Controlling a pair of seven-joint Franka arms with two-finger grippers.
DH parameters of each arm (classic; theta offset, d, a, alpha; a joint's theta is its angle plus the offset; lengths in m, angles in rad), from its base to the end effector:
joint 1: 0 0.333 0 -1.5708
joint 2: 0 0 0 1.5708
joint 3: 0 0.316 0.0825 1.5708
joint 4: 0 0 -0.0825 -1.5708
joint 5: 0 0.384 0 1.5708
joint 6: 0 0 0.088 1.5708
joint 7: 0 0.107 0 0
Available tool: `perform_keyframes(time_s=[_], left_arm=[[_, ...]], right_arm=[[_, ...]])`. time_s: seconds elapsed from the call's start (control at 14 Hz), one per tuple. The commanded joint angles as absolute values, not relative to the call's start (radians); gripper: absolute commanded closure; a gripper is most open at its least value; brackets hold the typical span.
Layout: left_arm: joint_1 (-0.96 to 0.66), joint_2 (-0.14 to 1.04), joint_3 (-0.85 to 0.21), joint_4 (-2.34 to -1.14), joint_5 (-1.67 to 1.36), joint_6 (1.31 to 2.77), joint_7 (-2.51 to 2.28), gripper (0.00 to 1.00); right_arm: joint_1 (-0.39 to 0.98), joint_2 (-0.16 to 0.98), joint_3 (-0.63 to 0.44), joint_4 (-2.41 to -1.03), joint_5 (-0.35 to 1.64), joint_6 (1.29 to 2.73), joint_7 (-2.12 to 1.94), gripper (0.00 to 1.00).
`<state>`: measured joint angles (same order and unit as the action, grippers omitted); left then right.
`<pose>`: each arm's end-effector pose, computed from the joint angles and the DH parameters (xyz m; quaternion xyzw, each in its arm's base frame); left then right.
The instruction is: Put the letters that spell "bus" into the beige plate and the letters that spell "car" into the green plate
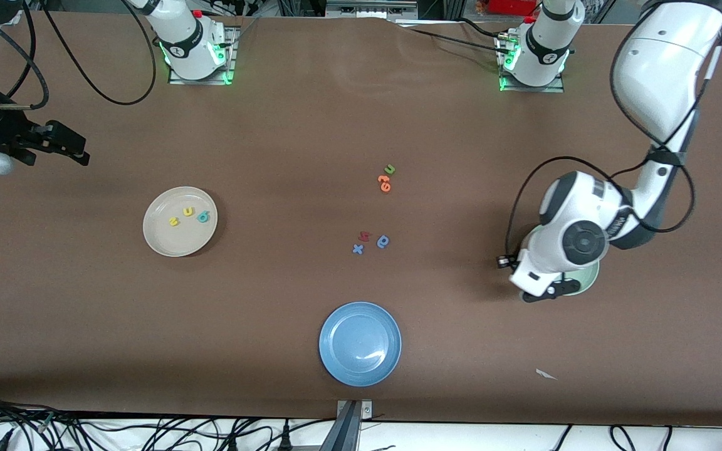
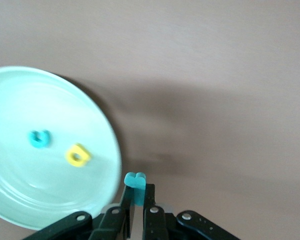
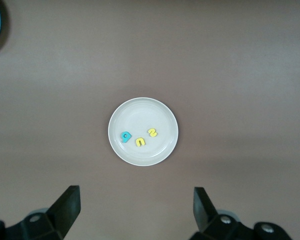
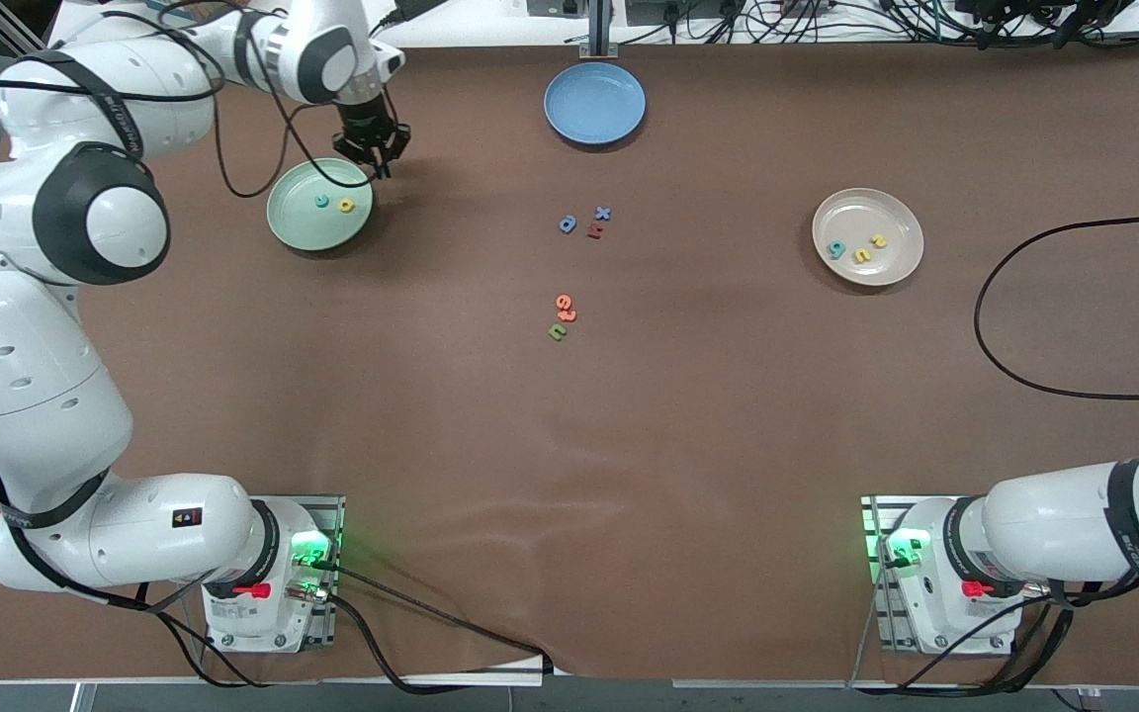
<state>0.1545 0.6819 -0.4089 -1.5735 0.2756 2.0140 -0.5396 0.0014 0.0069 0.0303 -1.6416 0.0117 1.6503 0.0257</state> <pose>0.6675 -0.1193 0.2509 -0.9909 -0.1009 0.0862 0.0236 0.5618 0.0189 0.5940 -1.0000 -0.0025 -0.0007 0.0060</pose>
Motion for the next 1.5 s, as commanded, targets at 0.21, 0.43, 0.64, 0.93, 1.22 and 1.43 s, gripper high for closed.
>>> perform_keyframes(time_s=[0.21, 0.43, 0.64, 0.93, 1.22, 1.43], left_arm=[[0.265, 0.655, -0.417, -1.641, 0.371, 2.006, -0.356, 0.96], [0.294, 0.655, -0.419, -1.638, 0.371, 2.003, -0.240, 0.04], [0.295, 0.644, -0.419, -1.609, 0.367, 1.982, -0.235, 0.00], [0.295, 0.600, -0.420, -1.595, 0.357, 1.977, -0.232, 0.00], [0.301, 0.548, -0.425, -1.592, 0.351, 1.907, -0.222, 0.00], [0.315, 0.488, -0.411, -1.609, 0.280, 1.884, -0.139, 0.00]], right_arm=[[0.006, 0.011, 0.028, -1.626, 0.012, 1.649, 0.023, 0.00], [0.008, 0.009, 0.028, -1.628, 0.012, 1.644, 0.023, 0.00], [0.008, 0.009, 0.029, -1.626, 0.012, 1.644, 0.023, 0.00], [0.012, 0.009, 0.029, -1.626, 0.011, 1.643, 0.021, 0.00], [0.012, 0.009, 0.029, -1.626, 0.002, 1.643, 0.018, 0.00], [0.012, 0.009, 0.029, -1.628, -0.002, 1.641, 0.018, 0.00]])
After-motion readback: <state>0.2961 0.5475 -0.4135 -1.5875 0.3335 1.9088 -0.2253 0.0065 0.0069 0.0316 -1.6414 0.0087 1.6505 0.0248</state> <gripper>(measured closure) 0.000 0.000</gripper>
